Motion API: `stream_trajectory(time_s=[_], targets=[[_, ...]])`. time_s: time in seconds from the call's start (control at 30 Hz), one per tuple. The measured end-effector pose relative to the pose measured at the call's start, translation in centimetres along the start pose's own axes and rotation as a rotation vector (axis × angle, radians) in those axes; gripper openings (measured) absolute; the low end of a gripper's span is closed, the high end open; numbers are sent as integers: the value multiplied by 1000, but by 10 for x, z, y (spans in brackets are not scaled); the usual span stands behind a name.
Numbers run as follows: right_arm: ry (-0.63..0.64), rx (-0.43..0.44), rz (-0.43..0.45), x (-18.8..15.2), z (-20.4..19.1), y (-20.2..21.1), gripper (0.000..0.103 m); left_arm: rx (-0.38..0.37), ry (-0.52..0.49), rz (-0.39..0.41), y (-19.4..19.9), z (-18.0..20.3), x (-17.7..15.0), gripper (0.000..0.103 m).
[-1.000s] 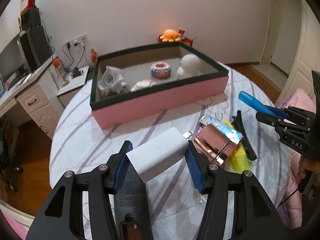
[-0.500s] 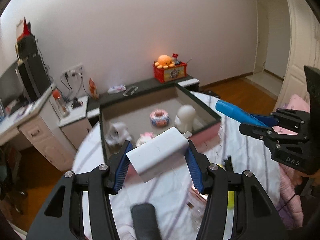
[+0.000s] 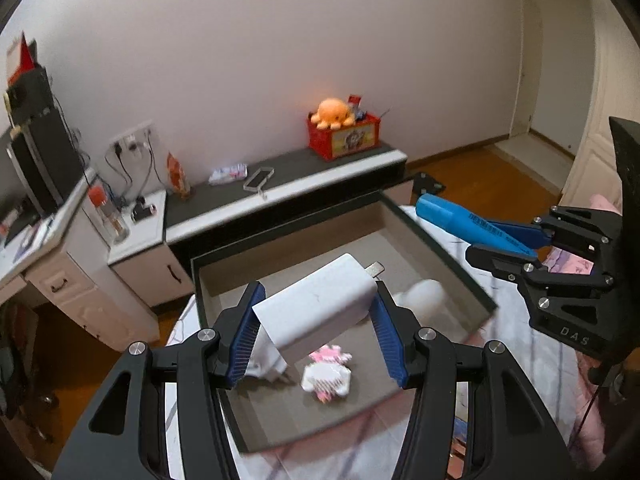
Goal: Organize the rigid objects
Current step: 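Lower both held items into the pink box and open both tools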
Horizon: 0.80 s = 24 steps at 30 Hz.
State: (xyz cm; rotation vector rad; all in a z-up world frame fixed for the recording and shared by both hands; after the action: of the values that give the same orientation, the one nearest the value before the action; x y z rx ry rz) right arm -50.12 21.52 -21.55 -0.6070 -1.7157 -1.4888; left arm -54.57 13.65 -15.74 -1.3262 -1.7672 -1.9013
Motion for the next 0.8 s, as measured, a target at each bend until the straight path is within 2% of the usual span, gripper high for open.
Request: stream_trajectory(time_s=[0.2, 0.4, 0.57, 0.67, 0.7, 0.77, 0.8], targets=[[-5, 8, -98, -5, 19, -60, 26, 2, 19, -114, -69, -17, 0, 54], [-13, 31, -196, -12, 32, -109, 26, 31, 8, -195, -118, -25, -15, 54], [-7, 35, -255, -22, 39, -131, 26, 27, 28, -247, -144, -28, -29, 54], [-7, 42, -246, -22, 40, -128, 27, 30, 45, -274, -151, -26, -36, 57], [-6, 49, -247, -21, 39, -127, 30, 30, 57, -277, -150, -26, -37, 60], [-1, 29, -232, -20, 40, -123, 44, 24, 69, -268, -146, -26, -34, 80], [-3, 19, -224, -17, 41, -122, 55, 29, 74, -256, -141, -27, -32, 83]])
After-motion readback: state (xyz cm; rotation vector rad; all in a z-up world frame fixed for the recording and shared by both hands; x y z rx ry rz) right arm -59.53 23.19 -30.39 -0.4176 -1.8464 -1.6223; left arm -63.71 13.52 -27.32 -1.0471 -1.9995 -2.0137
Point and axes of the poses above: each gripper's, at about its wrist camera, not at the fingertips, and y roughly against the way its jaws point, z to its right, x to its top, the point moved 10 cm from there along -y, roughly the way its jaws point, and after that the axes turned 5 degrees about x, right-handed, at the moved point
